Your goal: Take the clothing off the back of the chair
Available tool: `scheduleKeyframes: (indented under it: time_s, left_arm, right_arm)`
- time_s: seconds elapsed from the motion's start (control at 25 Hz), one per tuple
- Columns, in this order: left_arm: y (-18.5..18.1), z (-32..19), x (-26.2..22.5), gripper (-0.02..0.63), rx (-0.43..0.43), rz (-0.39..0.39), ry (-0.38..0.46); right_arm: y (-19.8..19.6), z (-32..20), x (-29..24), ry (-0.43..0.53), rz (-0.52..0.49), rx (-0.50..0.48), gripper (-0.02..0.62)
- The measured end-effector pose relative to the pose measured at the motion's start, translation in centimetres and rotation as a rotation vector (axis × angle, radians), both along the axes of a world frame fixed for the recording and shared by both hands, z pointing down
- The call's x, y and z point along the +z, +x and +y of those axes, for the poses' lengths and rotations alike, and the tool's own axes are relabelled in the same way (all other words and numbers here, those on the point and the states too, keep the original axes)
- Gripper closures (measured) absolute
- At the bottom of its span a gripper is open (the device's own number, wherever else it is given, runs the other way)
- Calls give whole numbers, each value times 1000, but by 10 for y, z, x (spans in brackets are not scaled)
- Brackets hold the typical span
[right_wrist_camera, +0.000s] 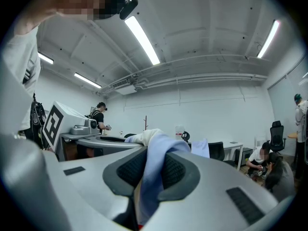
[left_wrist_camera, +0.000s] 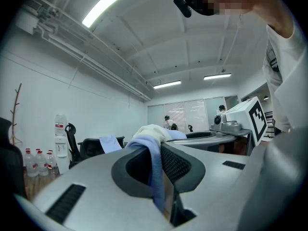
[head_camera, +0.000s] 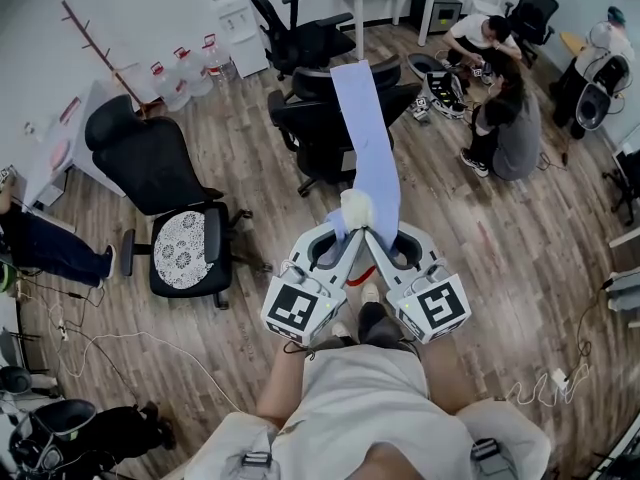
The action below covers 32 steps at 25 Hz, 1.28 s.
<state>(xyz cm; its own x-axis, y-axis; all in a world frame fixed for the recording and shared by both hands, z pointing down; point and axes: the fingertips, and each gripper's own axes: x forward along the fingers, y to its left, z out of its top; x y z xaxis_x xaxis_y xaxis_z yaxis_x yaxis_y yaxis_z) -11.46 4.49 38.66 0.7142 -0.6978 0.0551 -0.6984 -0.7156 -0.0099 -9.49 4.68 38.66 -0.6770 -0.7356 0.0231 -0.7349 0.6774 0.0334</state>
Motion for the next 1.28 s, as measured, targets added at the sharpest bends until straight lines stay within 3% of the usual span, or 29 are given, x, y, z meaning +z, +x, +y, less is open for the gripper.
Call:
scheduleKeyframes:
  time_s: [1.28]
  left_arm:
    - [-8, -2, 0, 552, -8, 16, -15]
  right_arm:
    - [-8, -2, 0, -5, 38, -1, 526]
